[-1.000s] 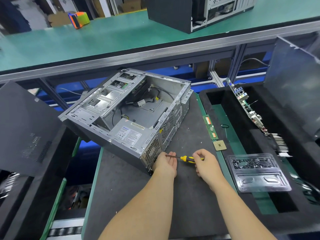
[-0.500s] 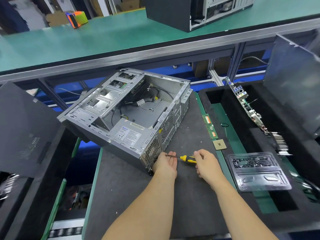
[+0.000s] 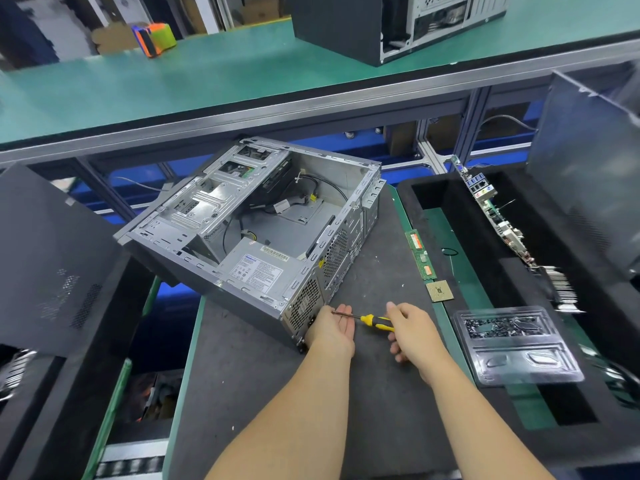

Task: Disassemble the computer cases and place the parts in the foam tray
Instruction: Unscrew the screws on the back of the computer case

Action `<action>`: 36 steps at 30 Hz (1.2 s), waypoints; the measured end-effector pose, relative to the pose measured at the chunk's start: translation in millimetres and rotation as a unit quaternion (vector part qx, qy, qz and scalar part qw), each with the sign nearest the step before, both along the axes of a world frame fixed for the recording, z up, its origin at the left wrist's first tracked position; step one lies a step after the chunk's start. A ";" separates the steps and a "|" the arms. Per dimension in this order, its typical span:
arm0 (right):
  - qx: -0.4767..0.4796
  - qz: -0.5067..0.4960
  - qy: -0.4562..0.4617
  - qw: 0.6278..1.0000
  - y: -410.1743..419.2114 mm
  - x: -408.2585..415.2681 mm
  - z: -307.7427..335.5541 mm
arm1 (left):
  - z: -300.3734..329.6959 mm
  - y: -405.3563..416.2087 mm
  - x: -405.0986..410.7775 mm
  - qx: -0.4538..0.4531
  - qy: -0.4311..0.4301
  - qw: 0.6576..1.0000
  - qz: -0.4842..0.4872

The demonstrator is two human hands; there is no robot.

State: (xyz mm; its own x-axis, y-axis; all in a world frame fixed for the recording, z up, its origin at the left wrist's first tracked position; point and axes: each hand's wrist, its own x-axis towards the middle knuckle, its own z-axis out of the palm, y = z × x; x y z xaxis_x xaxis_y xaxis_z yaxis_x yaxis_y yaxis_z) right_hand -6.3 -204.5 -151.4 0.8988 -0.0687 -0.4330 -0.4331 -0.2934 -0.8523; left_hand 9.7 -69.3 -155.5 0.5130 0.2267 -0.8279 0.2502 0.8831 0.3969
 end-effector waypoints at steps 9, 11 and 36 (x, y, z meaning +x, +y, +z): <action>-0.030 0.029 -0.099 0.994 -2.5 -7.0 5.8 | -3.3 2.8 -1.1 0.010 -0.010 1.000 -0.016; -0.037 0.051 -0.098 0.993 -5.3 -10.0 3.6 | -4.1 3.6 -1.9 0.010 -0.009 1.000 -0.025; 0.033 -0.061 -0.066 0.995 -12.7 -25.7 -10.7 | -2.9 3.0 -17.4 0.045 -0.019 0.995 -0.082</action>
